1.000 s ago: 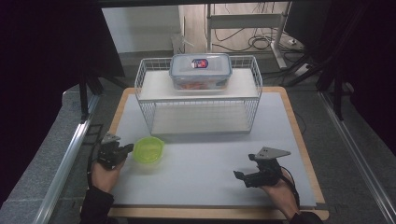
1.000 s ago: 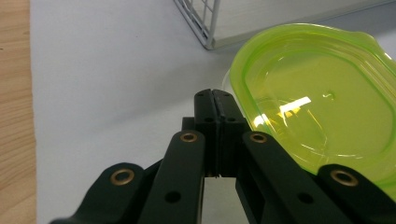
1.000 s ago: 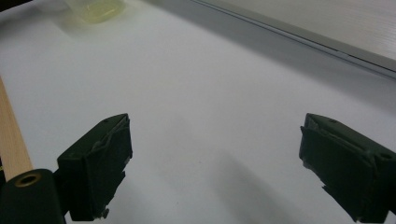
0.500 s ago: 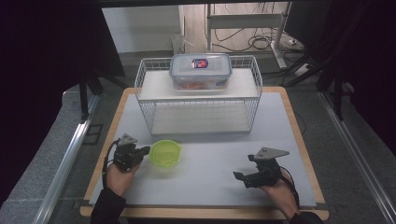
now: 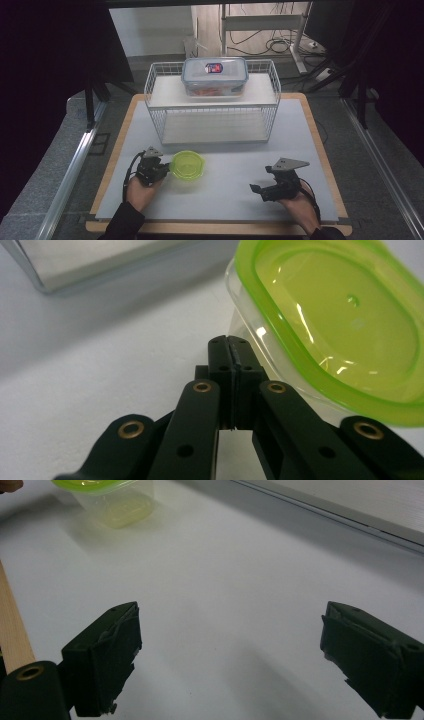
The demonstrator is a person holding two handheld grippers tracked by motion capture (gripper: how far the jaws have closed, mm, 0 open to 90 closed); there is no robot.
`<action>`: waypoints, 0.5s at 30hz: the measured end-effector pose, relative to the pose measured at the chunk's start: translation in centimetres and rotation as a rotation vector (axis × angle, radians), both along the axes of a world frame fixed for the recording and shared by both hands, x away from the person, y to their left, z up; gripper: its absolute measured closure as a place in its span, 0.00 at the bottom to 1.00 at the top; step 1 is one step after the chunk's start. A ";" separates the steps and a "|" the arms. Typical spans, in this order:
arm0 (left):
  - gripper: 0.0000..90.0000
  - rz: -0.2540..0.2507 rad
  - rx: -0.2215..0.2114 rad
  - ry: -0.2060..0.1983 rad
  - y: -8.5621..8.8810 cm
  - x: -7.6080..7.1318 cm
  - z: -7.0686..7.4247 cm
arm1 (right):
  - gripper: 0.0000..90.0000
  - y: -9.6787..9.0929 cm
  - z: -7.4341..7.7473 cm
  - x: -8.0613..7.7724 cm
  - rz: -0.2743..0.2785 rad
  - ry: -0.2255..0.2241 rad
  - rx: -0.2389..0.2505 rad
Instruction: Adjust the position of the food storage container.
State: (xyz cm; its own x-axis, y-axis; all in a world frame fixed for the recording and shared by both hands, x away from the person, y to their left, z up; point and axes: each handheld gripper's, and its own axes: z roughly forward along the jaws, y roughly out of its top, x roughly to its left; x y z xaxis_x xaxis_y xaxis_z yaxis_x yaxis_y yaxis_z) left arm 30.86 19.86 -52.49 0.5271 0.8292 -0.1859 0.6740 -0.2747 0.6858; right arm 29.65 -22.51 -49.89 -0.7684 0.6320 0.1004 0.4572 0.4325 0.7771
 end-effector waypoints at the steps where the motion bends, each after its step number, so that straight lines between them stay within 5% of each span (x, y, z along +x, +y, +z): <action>1: 1.00 -0.006 0.001 0.013 0.0 0.0 -0.2 | 0.11 0.0 0.0 0.0 0.000 0.001 -0.001; 6: 1.00 -0.034 -0.016 0.058 -0.2 0.1 -1.2 | 0.11 0.0 0.0 0.0 0.003 0.003 -0.002; 15: 1.00 -0.068 -0.020 0.056 -1.4 0.2 -1.2 | 0.11 0.1 -0.1 0.0 0.005 0.008 -0.009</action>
